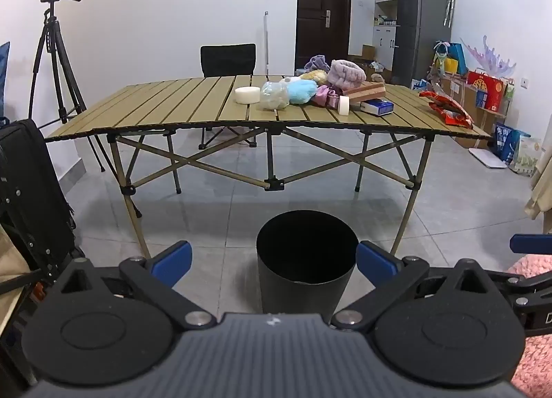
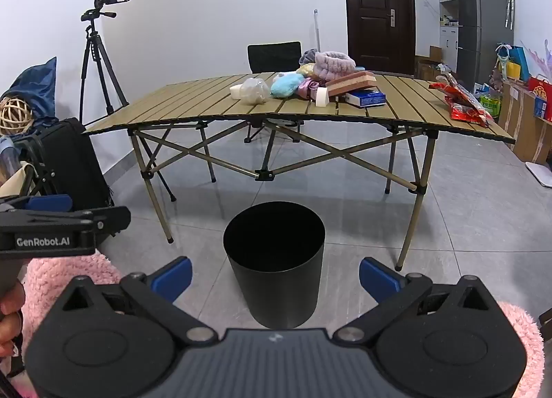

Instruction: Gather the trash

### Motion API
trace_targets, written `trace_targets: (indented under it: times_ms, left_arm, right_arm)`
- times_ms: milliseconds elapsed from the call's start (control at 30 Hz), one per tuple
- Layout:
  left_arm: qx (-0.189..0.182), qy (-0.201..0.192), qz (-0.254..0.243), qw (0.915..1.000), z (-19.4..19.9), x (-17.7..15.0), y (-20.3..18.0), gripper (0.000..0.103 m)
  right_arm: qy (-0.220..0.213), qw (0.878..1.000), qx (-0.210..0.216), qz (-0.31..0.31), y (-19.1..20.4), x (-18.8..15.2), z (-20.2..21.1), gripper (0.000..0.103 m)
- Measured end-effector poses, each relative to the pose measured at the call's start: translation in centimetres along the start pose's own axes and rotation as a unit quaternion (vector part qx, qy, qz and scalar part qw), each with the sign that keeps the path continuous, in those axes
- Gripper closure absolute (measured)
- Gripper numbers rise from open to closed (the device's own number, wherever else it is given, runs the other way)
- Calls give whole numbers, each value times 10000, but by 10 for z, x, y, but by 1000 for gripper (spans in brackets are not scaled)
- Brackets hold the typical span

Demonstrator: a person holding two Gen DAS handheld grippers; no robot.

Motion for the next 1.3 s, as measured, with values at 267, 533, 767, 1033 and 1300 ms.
trace_targets:
  times_ms: [267, 533, 767, 1033, 1300]
  left_arm:
    - [-114, 61, 29, 9999, -2, -2, 0, 0]
    - [-64, -23, 30, 10000, 0, -3, 0, 0]
    - [-28, -40, 56, 10000, 2, -2, 2, 0]
    - [7, -59, 58, 10000, 5, -2, 2, 0]
    - [10, -67, 49, 10000, 7, -1, 2, 0]
  right_arm:
    - [-26, 10000, -18, -11, -2, 0, 1, 0]
    - [-43, 10000, 10, -35, -1, -1, 0, 0]
    - [-50, 10000, 9, -42, -9, -3, 7, 0]
    - [-63, 10000, 18, -60, -9, -2, 8, 0]
    - [-70, 10000, 21, -64, -10, -2, 9, 0]
Point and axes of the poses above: each gripper's, at about its wrist camera, not at the fingertips, and z roughly against the way its jaws point, y to its left, x to its top, the point moved 5 cm from there along -z, roughly the way its jaws point, and after that the axes turned 5 degrees about y, right-handed, at the moved point
